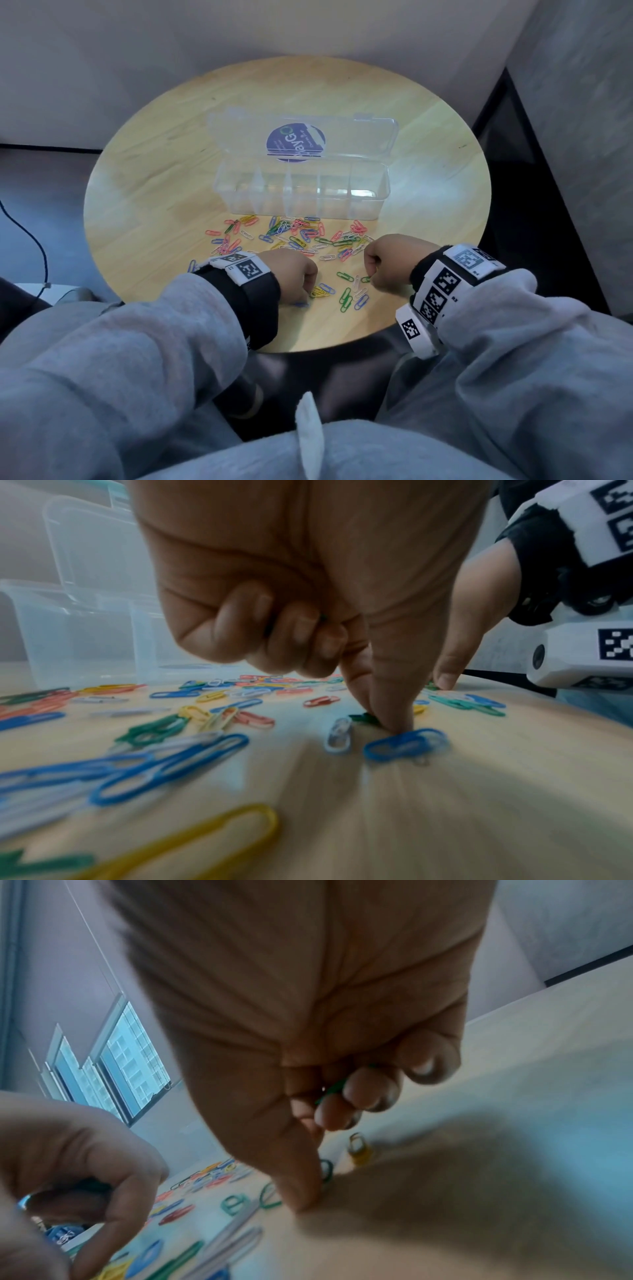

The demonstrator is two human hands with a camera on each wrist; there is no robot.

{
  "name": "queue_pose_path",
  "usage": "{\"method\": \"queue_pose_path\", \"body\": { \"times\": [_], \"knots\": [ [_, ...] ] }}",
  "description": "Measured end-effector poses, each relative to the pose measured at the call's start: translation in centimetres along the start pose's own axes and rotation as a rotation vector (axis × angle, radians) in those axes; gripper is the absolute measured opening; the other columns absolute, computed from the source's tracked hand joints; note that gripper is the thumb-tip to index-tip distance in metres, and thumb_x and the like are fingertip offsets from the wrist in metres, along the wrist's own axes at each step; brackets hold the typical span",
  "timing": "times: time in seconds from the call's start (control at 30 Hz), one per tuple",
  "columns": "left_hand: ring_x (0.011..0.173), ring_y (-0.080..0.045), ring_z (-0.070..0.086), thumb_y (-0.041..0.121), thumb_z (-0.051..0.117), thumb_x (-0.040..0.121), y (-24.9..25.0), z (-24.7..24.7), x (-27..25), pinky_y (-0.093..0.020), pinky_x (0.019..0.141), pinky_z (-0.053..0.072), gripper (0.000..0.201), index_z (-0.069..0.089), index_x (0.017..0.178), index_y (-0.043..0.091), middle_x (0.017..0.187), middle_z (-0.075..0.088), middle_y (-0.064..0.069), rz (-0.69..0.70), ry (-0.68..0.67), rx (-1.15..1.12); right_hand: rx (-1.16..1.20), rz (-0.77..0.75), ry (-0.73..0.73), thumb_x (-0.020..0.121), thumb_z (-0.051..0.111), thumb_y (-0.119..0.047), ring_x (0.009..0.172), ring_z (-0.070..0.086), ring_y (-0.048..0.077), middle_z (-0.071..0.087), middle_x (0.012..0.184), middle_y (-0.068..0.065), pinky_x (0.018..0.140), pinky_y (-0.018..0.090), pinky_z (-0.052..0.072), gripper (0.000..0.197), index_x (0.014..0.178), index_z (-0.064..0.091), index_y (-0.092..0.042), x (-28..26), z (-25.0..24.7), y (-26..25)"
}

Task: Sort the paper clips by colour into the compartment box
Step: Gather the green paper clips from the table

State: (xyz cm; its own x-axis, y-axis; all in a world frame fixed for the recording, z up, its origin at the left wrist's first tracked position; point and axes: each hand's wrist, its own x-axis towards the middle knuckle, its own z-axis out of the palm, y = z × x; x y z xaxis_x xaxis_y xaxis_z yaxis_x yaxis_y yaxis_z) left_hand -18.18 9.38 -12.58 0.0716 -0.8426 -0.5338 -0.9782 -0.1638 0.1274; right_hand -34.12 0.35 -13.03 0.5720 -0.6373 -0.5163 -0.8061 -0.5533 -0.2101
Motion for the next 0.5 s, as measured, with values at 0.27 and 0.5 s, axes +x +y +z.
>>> {"method": "queue_pose_path", "body": {
  "times": [0.27, 0.5],
  "knots": [
    [0.084, -0.015, 0.044, 0.023, 0.064, 0.082, -0.3, -0.1, 0.1, -0.024, 0.065, 0.031, 0.015, 0.063, 0.096, 0.025, 0.090, 0.047, 0.007, 0.004, 0.026, -0.009, 0.316, -0.059, 0.000, 0.078, 0.060, -0.006, 0.059, 0.050, 0.009, 0.057, 0.066, -0.005, 0.056, 0.020, 0.042, 0.018, 0.067, 0.054, -0.019, 0.1, -1.3, 0.6],
    [0.081, -0.015, 0.045, 0.021, 0.064, 0.081, -0.4, 0.1, 0.1, -0.021, 0.050, 0.026, 0.013, 0.054, 0.086, 0.027, 0.084, 0.047, 0.007, 0.017, 0.051, -0.006, 0.831, -0.030, -0.134, 0.086, 0.049, 0.008, 0.060, 0.053, 0.018, 0.055, 0.063, 0.006, 0.063, 0.025, 0.052, 0.022, 0.091, 0.064, -0.006, 0.4, -1.3, 0.9]
  ]
}}
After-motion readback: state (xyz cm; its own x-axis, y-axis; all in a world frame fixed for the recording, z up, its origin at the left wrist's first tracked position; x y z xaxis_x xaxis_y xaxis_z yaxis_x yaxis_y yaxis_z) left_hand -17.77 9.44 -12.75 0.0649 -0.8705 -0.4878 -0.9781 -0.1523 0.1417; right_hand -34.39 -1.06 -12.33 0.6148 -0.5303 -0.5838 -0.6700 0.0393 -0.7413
